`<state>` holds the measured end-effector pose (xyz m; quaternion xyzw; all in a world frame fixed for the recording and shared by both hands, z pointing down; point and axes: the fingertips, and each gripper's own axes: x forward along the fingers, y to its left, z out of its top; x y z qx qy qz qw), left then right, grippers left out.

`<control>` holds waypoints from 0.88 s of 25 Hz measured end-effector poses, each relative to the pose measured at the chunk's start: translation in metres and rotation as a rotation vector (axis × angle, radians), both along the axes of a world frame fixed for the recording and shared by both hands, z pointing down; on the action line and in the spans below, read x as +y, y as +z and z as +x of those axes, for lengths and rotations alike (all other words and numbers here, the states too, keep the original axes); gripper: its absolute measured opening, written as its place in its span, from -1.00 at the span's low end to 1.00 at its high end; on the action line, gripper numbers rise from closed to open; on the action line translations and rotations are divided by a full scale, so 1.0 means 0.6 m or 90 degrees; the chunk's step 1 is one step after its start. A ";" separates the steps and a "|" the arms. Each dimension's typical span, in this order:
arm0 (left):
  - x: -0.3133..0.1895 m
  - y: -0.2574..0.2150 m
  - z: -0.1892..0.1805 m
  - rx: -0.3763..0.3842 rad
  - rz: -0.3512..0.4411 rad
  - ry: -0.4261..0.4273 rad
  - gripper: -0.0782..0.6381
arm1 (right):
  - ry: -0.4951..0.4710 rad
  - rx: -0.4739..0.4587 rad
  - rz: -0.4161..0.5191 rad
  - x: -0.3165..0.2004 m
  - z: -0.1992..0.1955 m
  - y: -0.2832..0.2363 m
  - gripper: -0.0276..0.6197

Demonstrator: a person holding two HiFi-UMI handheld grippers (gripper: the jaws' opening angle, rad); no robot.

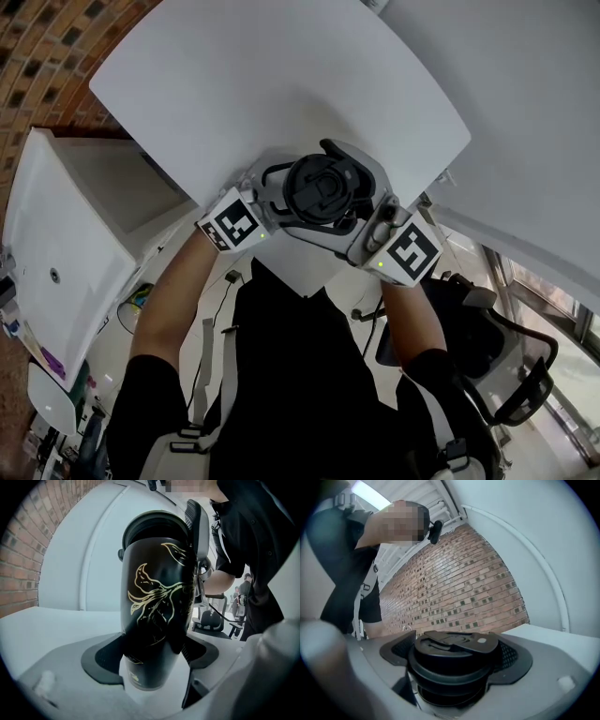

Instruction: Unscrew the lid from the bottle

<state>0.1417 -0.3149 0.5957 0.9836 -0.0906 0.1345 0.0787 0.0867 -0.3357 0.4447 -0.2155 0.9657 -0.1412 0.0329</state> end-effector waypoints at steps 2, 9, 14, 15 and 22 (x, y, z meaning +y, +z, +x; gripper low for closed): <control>0.000 0.000 0.000 0.002 0.000 -0.003 0.29 | 0.011 -0.010 0.003 -0.002 0.005 -0.012 0.57; 0.000 -0.001 -0.001 -0.014 0.008 -0.022 0.31 | 0.070 0.003 0.015 0.001 0.046 -0.024 0.57; -0.001 0.006 -0.019 -0.025 0.028 -0.095 0.32 | 0.133 0.015 0.015 0.005 0.085 -0.018 0.57; -0.001 0.010 -0.024 -0.025 0.020 -0.109 0.32 | 0.142 0.016 0.009 0.009 0.092 -0.017 0.57; 0.034 0.021 -0.070 -0.050 -0.016 -0.184 0.32 | 0.139 0.016 0.004 0.053 0.110 -0.025 0.57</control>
